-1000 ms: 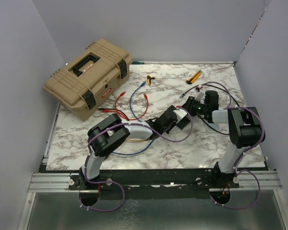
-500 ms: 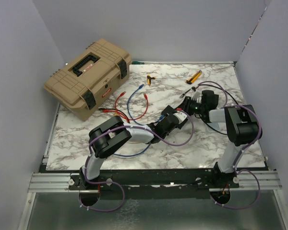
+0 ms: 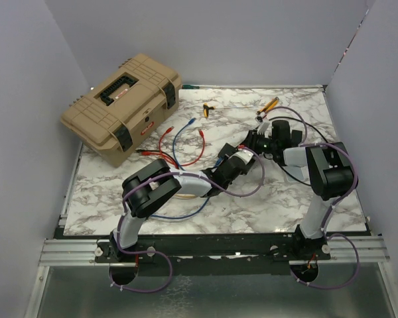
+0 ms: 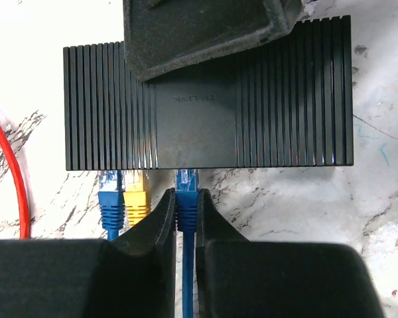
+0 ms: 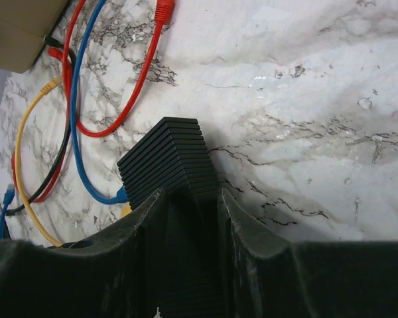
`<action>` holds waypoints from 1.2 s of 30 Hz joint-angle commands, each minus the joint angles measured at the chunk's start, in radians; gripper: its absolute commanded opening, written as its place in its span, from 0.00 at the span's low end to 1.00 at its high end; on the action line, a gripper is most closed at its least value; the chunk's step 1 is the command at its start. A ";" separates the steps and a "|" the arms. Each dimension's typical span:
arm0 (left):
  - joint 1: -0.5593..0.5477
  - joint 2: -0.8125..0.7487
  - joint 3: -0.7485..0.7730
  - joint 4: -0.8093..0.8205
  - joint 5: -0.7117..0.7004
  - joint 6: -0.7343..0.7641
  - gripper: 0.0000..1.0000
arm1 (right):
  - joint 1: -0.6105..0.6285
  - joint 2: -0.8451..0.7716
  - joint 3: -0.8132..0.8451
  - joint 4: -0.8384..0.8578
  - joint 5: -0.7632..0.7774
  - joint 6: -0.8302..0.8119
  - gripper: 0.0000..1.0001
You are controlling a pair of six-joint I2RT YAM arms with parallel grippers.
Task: Insert the plug into the switch port
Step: Insert the connector into the switch port.
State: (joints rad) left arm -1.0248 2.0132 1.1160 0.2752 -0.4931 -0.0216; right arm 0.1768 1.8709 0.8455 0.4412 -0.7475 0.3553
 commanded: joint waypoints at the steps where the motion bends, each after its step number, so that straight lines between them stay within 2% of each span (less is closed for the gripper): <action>1: 0.045 -0.019 0.050 0.248 0.007 -0.020 0.00 | 0.113 0.031 -0.031 -0.239 -0.252 0.032 0.38; 9: 0.032 -0.028 -0.045 0.167 0.171 0.008 0.00 | 0.085 -0.033 -0.067 -0.244 -0.067 0.032 0.36; 14: 0.026 -0.056 -0.112 0.102 0.222 0.017 0.00 | 0.044 -0.037 -0.100 -0.193 -0.015 0.069 0.36; 17: 0.023 -0.070 -0.130 0.066 0.234 0.017 0.07 | 0.032 -0.043 -0.105 -0.202 0.022 0.061 0.36; 21: 0.023 -0.095 -0.148 0.040 0.234 0.042 0.26 | 0.020 -0.053 -0.112 -0.210 0.073 0.051 0.37; 25: 0.023 -0.120 -0.151 0.012 0.229 0.036 0.38 | 0.005 -0.050 -0.114 -0.211 0.088 0.049 0.37; 31: 0.021 -0.157 -0.119 -0.100 0.219 -0.005 0.46 | -0.002 -0.046 -0.111 -0.223 0.106 0.038 0.37; 36: 0.022 -0.192 -0.088 -0.230 0.229 -0.058 0.47 | -0.003 -0.045 -0.108 -0.225 0.106 0.032 0.37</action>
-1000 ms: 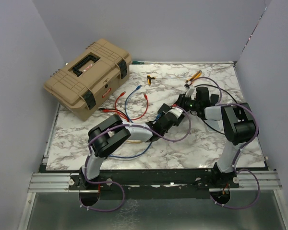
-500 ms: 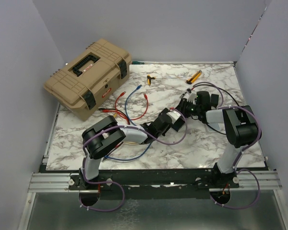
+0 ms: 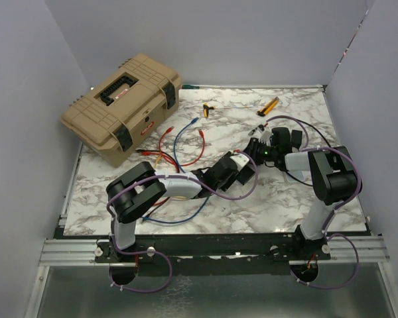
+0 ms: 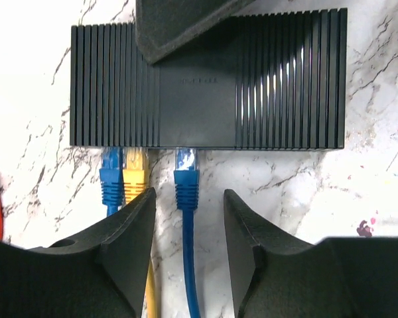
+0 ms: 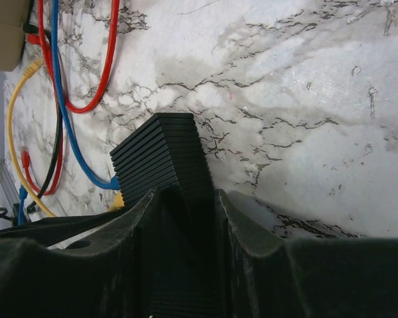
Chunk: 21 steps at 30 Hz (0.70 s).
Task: Insert the plug into the switch port
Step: Insert the connector into the switch port.
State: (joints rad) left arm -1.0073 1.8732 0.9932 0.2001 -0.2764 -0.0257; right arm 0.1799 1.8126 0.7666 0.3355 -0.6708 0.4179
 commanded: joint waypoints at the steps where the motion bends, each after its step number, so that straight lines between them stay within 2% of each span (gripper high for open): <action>1: 0.003 -0.059 0.037 -0.175 0.022 -0.068 0.47 | -0.007 0.014 -0.028 -0.120 0.029 -0.031 0.37; 7: 0.004 -0.058 0.040 -0.263 0.041 -0.123 0.41 | -0.007 0.019 -0.027 -0.121 0.022 -0.033 0.37; 11: 0.004 -0.027 0.056 -0.279 0.032 -0.123 0.33 | -0.007 0.019 -0.025 -0.122 0.017 -0.034 0.37; 21: 0.004 0.026 0.118 -0.268 0.027 -0.104 0.00 | -0.007 0.035 -0.017 -0.123 -0.054 -0.041 0.37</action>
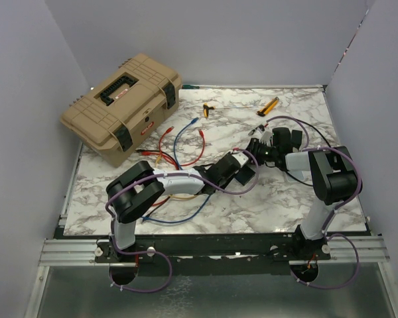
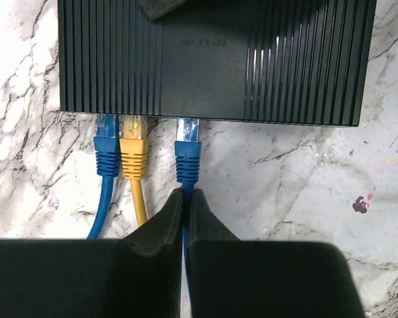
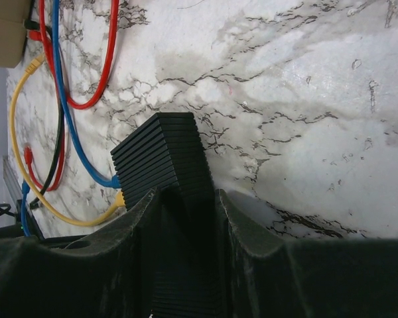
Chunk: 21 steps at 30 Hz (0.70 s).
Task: Insert the plug into the switch port
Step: Insert the connector into the switch port.
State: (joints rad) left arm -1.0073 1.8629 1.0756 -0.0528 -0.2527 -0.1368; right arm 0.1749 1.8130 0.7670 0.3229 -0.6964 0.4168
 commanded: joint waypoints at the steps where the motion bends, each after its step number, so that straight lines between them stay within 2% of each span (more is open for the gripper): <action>1: 0.005 0.043 0.043 -0.010 0.001 0.011 0.00 | -0.002 0.035 -0.017 -0.112 -0.038 -0.039 0.37; 10: 0.007 0.074 0.070 0.150 -0.090 0.044 0.00 | 0.000 0.077 -0.002 -0.106 -0.177 -0.018 0.37; 21: 0.049 0.059 0.054 0.413 -0.174 0.082 0.00 | 0.038 0.111 0.038 -0.146 -0.239 -0.048 0.36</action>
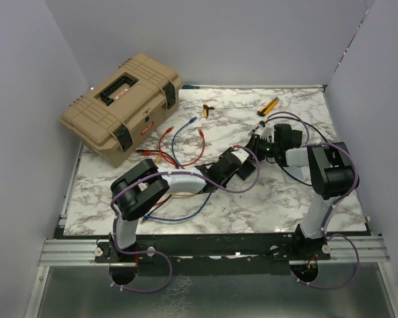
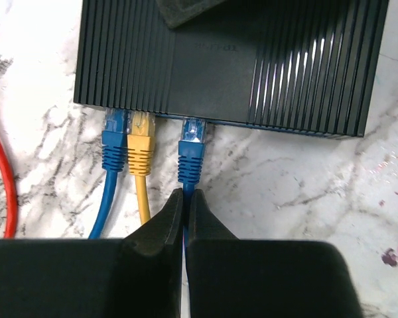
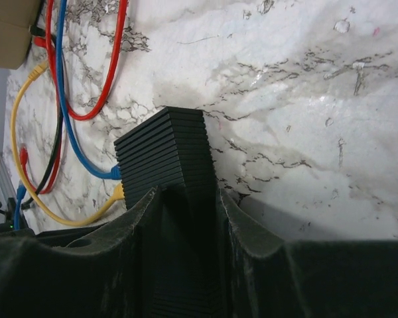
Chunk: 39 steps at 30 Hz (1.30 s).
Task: Insert the plug into the switch port
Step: Insert the connector into the switch port.
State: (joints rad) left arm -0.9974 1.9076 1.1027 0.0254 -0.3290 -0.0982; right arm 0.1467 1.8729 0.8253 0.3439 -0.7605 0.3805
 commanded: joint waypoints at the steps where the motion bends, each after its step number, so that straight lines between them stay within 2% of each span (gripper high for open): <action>1: 0.042 0.016 0.031 0.350 -0.099 0.051 0.00 | 0.071 0.057 -0.016 -0.170 -0.184 -0.013 0.36; 6: 0.044 0.028 0.055 0.413 -0.043 0.105 0.00 | 0.107 0.086 0.019 -0.213 -0.225 -0.048 0.36; 14: 0.019 0.025 0.018 0.482 0.105 0.285 0.00 | 0.147 0.126 0.069 -0.280 -0.276 -0.110 0.36; 20: 0.016 -0.009 -0.054 0.551 0.051 0.323 0.00 | 0.168 0.130 0.090 -0.327 -0.302 -0.155 0.36; 26: 0.067 -0.002 -0.048 0.559 -0.018 0.201 0.00 | 0.198 0.132 0.116 -0.393 -0.307 -0.200 0.36; 33: 0.079 0.007 -0.040 0.558 -0.141 0.062 0.00 | 0.213 0.124 0.120 -0.410 -0.325 -0.215 0.36; 39: 0.078 -0.004 -0.021 0.596 -0.128 0.015 0.00 | 0.229 0.122 0.133 -0.441 -0.329 -0.244 0.36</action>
State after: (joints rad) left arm -0.9638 1.9182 1.0149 0.2523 -0.4004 -0.0246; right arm 0.2276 1.9572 1.0164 0.2390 -0.7692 0.0887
